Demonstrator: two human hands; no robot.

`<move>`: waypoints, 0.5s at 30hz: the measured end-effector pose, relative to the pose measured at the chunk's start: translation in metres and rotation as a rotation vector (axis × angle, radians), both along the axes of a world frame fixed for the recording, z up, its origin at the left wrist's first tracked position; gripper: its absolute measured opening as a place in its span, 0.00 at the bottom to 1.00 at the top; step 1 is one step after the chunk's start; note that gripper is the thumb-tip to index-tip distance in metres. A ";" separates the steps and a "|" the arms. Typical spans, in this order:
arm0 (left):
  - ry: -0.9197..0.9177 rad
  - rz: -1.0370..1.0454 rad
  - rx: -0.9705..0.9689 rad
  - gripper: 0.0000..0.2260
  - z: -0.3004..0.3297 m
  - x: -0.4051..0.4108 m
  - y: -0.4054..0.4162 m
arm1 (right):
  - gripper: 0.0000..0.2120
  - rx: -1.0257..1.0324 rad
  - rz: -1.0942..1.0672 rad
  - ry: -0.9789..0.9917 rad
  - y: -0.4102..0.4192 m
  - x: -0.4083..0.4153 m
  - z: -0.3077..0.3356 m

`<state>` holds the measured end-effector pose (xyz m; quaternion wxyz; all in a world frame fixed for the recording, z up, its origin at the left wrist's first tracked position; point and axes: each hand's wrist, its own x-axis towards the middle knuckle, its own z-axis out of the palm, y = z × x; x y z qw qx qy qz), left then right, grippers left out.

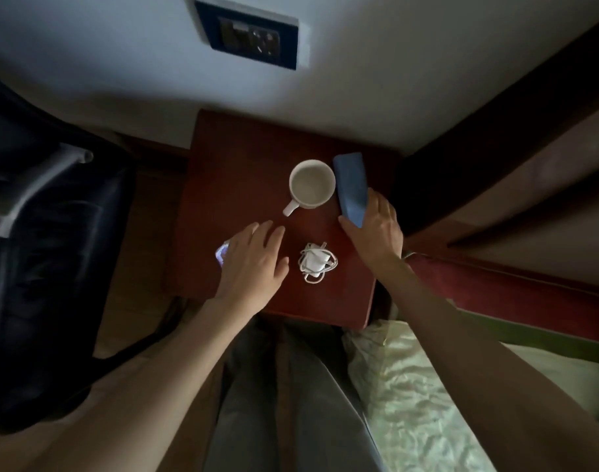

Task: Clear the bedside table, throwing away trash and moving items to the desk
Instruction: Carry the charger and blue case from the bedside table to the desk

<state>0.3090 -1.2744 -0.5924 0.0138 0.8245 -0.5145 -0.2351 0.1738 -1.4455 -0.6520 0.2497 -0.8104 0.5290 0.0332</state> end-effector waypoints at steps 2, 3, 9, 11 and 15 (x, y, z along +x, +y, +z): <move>0.016 0.001 -0.010 0.22 -0.016 -0.001 -0.004 | 0.38 -0.023 -0.014 0.011 -0.003 0.005 -0.016; 0.029 0.003 -0.011 0.22 -0.024 -0.002 -0.006 | 0.38 -0.034 -0.020 0.016 -0.003 0.006 -0.023; 0.096 0.056 -0.040 0.22 -0.050 -0.014 -0.011 | 0.38 -0.104 -0.160 0.001 -0.006 0.013 -0.049; 0.116 0.057 -0.055 0.22 -0.052 -0.019 -0.012 | 0.38 -0.113 -0.202 -0.016 -0.007 0.015 -0.051; 0.150 0.033 -0.076 0.23 -0.052 -0.030 -0.015 | 0.36 -0.084 -0.272 -0.036 -0.012 0.013 -0.045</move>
